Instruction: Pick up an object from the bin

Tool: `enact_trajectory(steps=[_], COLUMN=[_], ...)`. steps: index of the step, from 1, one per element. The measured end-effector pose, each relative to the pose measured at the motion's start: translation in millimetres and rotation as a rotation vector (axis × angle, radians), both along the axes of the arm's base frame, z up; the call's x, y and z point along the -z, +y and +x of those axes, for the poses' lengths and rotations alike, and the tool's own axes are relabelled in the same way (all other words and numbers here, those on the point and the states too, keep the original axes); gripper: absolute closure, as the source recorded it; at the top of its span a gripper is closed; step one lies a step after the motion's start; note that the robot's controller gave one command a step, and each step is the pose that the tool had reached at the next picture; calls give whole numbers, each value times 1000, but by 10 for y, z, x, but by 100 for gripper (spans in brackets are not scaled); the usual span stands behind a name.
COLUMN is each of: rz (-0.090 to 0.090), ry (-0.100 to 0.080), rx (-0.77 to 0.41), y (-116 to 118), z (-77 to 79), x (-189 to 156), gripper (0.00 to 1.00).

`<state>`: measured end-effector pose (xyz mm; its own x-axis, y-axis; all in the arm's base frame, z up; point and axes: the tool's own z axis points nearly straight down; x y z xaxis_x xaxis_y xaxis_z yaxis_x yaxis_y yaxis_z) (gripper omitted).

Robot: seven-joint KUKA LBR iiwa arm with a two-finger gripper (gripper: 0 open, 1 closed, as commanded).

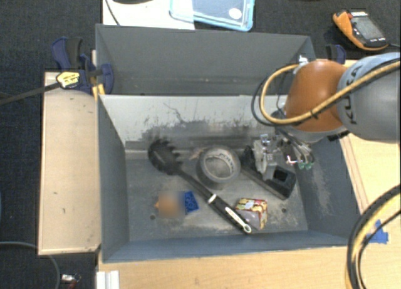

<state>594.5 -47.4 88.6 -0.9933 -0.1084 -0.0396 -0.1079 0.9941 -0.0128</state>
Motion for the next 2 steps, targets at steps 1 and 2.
enact_trajectory(steps=[1, 2], rz=[0, 0], ry=[0, 0], rx=[0, 0], y=[0, 0], z=[0, 0], x=[0, 0], gripper=[100, 100])
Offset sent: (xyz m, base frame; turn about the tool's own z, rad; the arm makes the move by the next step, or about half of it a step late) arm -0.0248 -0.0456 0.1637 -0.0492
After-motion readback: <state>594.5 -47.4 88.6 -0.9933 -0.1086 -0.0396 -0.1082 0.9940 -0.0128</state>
